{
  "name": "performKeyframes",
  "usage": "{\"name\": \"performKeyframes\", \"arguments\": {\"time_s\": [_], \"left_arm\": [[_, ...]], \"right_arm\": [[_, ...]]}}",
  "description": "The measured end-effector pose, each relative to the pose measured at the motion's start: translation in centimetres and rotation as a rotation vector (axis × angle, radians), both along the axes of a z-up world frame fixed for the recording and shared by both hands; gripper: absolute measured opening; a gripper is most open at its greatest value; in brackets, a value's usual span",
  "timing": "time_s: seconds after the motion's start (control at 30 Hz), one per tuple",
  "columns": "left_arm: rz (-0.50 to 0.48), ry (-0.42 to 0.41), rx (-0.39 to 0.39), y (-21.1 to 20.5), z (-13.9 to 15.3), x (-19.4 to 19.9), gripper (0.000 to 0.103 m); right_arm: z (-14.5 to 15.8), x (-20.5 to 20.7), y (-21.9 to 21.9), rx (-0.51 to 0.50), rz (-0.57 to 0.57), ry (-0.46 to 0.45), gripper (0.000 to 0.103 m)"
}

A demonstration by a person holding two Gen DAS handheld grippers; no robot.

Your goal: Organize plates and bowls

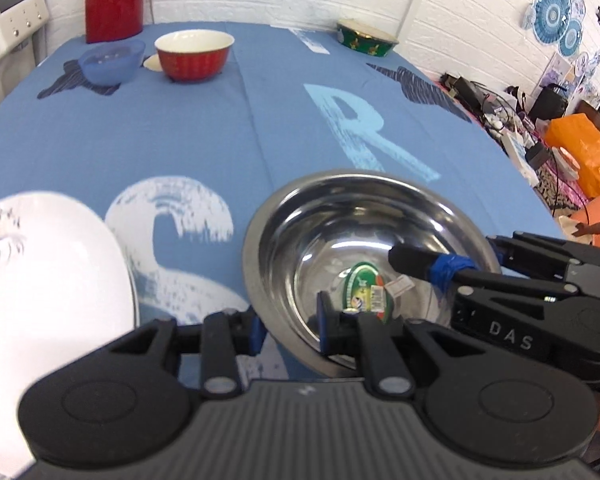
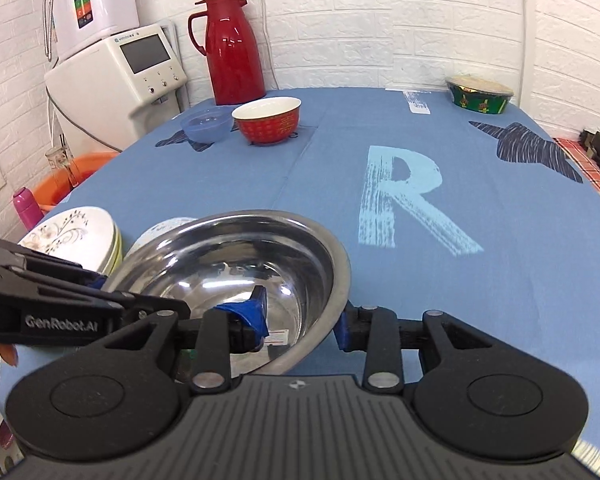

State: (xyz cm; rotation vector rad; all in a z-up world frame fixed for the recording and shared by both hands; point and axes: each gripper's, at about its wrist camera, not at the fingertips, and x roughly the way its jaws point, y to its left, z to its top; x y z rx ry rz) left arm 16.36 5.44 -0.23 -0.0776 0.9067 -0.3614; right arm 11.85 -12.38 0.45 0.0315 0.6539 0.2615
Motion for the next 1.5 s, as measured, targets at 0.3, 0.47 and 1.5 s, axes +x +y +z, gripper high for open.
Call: {"name": "performKeyframes", "arguments": {"time_s": [0.3, 0.47, 1.5], "left_arm": [[-0.032, -0.032, 0.030, -1.2, -1.3, -0.9, 0.011], [-0.061, -0.051, 0.062, -1.2, -1.2, -1.7, 0.011], [0.048, -0.118, 0.013, 2.5, 3.7, 1.8, 0.059]], "right_arm": [[-1.8, -1.8, -0.3, -0.012, -0.017, -0.002, 0.019], [-2.6, -2.4, 0.1, -0.013, -0.002, 0.013, 0.019], [1.2, -0.7, -4.5, 0.045, -0.100, 0.010, 0.026]]}}
